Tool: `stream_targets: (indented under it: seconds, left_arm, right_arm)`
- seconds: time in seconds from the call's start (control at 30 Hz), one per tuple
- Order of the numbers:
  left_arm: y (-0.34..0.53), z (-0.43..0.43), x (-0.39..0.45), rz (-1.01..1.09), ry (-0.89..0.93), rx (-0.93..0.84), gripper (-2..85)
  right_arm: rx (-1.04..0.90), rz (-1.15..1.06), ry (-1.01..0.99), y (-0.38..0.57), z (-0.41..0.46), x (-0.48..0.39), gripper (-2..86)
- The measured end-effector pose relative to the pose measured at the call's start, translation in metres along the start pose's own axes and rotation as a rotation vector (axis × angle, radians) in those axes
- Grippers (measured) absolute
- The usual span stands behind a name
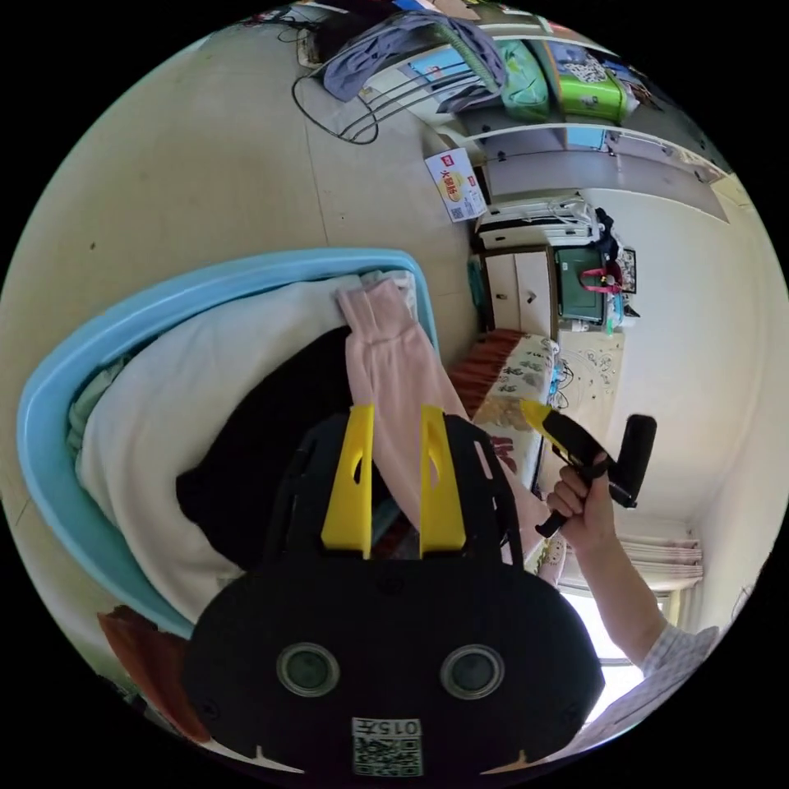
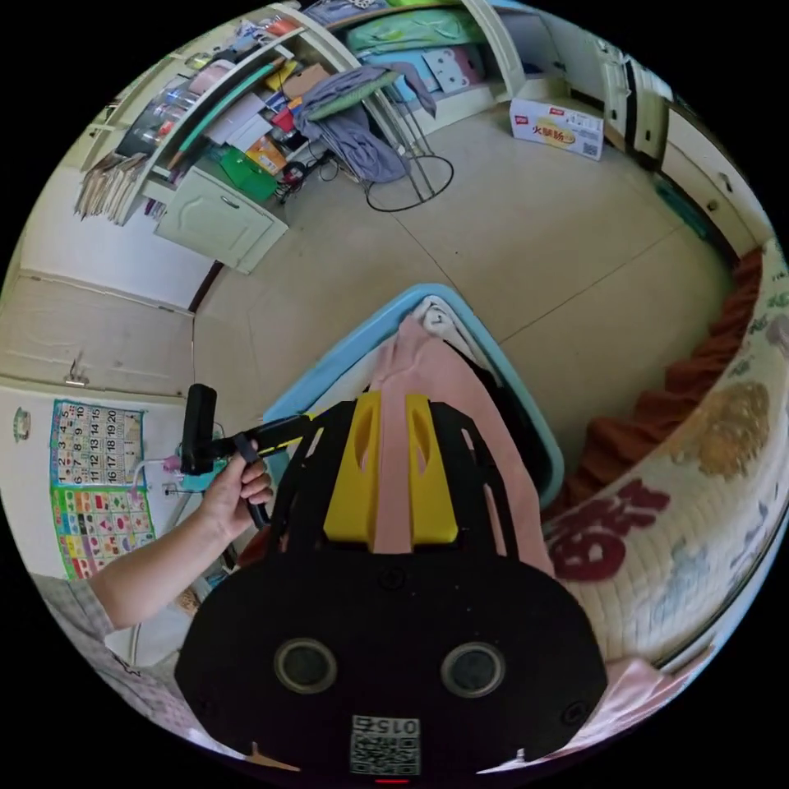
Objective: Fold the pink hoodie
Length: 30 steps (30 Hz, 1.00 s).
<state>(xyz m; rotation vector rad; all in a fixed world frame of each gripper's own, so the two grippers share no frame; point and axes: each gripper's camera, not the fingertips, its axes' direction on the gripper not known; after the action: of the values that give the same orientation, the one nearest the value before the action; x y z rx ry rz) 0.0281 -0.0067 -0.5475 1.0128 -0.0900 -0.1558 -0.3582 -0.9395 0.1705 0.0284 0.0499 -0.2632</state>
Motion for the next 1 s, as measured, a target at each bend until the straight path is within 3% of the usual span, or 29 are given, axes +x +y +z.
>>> stream_targets:
  seconds: [0.27, 0.5, 0.6, 0.8, 1.0]
  left_arm:
    - [-0.047, 0.027, -0.041, -0.011, 0.029, -0.027, 10.1]
    - [-0.045, 0.034, -0.059, 0.051, 0.017, -0.102, 4.3]
    - [-0.027, 0.018, -0.059, 0.094, -0.009, -0.076, 1.7]
    - [0.041, -0.032, -0.026, 0.262, 0.003, 0.07, 0.3]
    - [0.157, -0.073, 0.033, 0.542, 0.13, 0.114, 0.2]
  right_arm:
    - [-0.118, -0.076, 0.212, -0.118, 0.096, -0.025, 8.2]
    - [-0.157, 0.045, 0.211, -0.123, 0.118, 0.002, 5.5]
    - [-0.111, -0.015, 0.118, -0.107, 0.086, 0.004, 0.4]
    - [0.058, -0.158, -0.006, -0.016, -0.03, 0.016, -0.9]
    - [0.312, -0.187, -0.15, 0.165, -0.183, 0.055, -1.0]
